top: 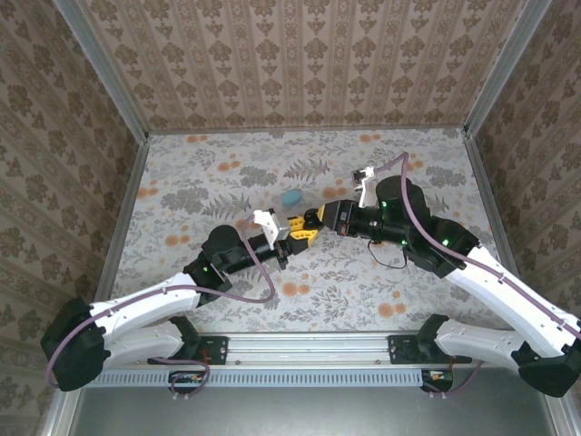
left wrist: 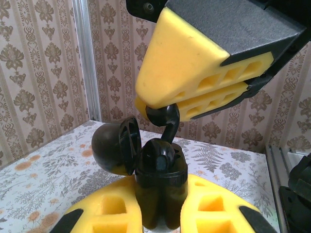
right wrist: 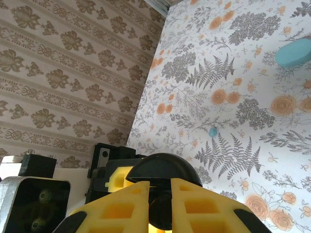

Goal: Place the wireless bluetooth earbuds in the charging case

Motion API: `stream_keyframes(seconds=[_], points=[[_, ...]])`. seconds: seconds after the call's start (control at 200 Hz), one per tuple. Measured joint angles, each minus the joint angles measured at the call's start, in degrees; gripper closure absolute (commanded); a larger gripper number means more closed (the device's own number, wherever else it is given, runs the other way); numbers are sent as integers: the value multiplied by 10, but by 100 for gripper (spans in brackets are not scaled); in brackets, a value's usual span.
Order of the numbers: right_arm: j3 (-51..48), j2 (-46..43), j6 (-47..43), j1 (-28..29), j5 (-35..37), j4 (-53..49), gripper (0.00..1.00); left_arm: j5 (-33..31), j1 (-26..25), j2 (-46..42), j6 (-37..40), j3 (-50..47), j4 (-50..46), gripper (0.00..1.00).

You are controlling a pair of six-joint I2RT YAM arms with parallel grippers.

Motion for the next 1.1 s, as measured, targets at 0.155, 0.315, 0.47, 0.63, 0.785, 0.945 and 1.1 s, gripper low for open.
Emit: stream_keyframes(seconds=[0.155,0.315,0.47,0.63,0.785,0.945,1.1], points=[[11,7,-11,0,0,-11,85,0,0,0,0,0,0,100],[21,15,-19,0,0,-21,85,0,0,0,0,0,0,100],[33,19,-27,0,2,-38,85,0,0,0,0,0,1,100],[47,23,-34,0,2,-55,85,0,0,0,0,0,2,100],[55,27,-39,0,2,-65,85,0,0,0,0,0,2,100],[57,29,-40,0,2,-69,85,0,0,3,0,0,2,100],[65,33,-40,0,1,-73,85,0,0,7,0,0,2,100]])
